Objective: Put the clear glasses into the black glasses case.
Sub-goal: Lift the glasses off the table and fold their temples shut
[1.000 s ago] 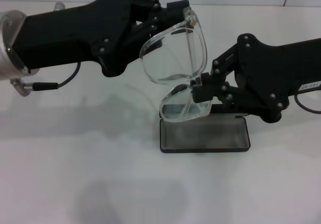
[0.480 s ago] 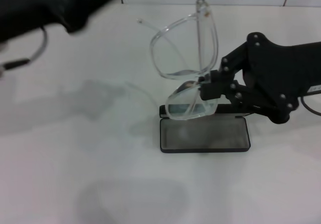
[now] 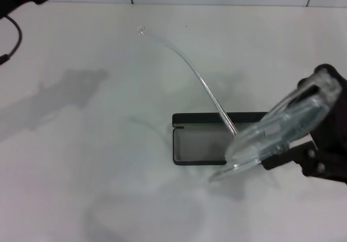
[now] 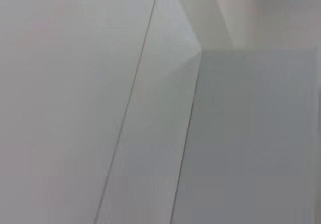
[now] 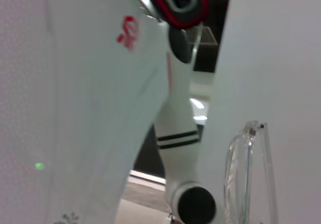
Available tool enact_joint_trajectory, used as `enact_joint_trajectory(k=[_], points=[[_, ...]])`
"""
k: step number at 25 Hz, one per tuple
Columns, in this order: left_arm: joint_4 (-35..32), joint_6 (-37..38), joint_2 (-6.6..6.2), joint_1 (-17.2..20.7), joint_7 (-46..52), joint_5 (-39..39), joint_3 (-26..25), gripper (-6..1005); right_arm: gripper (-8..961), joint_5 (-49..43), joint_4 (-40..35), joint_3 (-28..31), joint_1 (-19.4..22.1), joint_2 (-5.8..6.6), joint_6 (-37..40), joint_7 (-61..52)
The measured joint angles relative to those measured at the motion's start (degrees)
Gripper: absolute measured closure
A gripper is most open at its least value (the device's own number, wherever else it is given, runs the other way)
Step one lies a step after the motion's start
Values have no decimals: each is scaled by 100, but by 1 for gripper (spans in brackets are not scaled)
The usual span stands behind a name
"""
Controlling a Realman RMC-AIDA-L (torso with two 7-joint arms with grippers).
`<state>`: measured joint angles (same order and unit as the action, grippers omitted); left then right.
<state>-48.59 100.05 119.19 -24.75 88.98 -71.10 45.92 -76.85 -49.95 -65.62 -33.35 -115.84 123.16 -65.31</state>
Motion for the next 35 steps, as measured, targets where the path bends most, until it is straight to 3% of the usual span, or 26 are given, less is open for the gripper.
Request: enact_joint_trajectory(k=[3, 10, 13, 31, 35], points=[[138, -1, -18, -84, 70, -105, 103, 965, 905, 150, -159, -86, 72, 0, 4, 88], [203, 379, -135, -507, 396, -329, 997, 965, 904, 362, -204, -65, 76, 11, -5, 250], [206, 577, -136, -673, 461, -327, 1153, 965, 904, 372, -179, -52, 96, 15, -27, 327], [167, 1231, -80, -897, 412, -286, 1181, 965, 904, 349, 326, 260, 48, 71, -230, 340], [201, 1001, -80, -829, 358, -344, 888, 966, 904, 353, 328, 262, 39, 68, -232, 348]])
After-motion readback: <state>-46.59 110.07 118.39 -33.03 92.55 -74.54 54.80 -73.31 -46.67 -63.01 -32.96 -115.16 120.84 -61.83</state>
